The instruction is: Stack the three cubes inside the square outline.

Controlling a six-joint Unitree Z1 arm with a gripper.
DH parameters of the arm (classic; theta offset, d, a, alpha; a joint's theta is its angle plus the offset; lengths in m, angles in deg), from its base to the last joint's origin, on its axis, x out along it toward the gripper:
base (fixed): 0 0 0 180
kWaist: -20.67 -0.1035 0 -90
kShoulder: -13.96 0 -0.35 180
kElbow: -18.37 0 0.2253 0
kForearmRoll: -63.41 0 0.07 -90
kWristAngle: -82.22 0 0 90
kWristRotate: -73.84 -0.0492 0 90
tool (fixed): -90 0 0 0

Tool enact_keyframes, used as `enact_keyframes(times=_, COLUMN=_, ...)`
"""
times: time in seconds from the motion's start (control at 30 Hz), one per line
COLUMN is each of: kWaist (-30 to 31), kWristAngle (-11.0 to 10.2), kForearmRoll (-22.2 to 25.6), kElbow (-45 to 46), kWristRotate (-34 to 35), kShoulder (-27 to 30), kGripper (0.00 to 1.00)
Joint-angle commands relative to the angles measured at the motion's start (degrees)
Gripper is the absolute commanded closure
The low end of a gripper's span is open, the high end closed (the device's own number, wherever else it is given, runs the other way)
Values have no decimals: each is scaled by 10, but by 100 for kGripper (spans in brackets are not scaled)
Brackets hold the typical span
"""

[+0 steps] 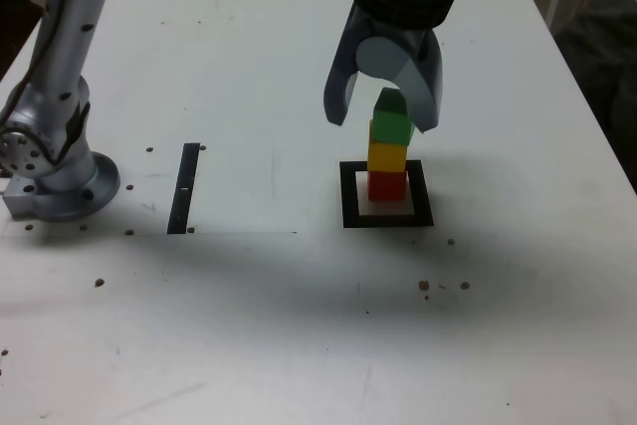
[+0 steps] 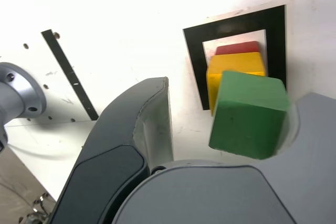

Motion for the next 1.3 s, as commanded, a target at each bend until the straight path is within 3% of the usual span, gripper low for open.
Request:
enact_keyframes(times=0.0, kWaist=1, kWristAngle=1, kForearmRoll=6, kElbow=4, kWristRotate=1, kShoulder=4, kGripper=1)
enact_keyframes(times=0.2, kWaist=1, kWristAngle=2, kForearmRoll=6, kElbow=6, kWristRotate=0, kShoulder=25, kGripper=1)
enact_keyframes(times=0.5, kWaist=1, kWristAngle=-8, kForearmRoll=8, kElbow=25, kWristRotate=-4, kShoulder=123, kGripper=1)
enact_keyframes(times=0.8, kWaist=1, kWristAngle=-12, kForearmRoll=-2, kElbow=180, kWristRotate=2, kShoulder=204, kGripper=1)
enact_keyframes(times=1.1, kWaist=1, kWristAngle=20, kForearmRoll=-106, kElbow=362, kWristRotate=5, kShoulder=279, kGripper=1)
enact_keyframes(times=1.27, kWaist=-3, kWristAngle=23, kForearmRoll=-160, kElbow=447, kWristRotate=9, kShoulder=292, kGripper=1)
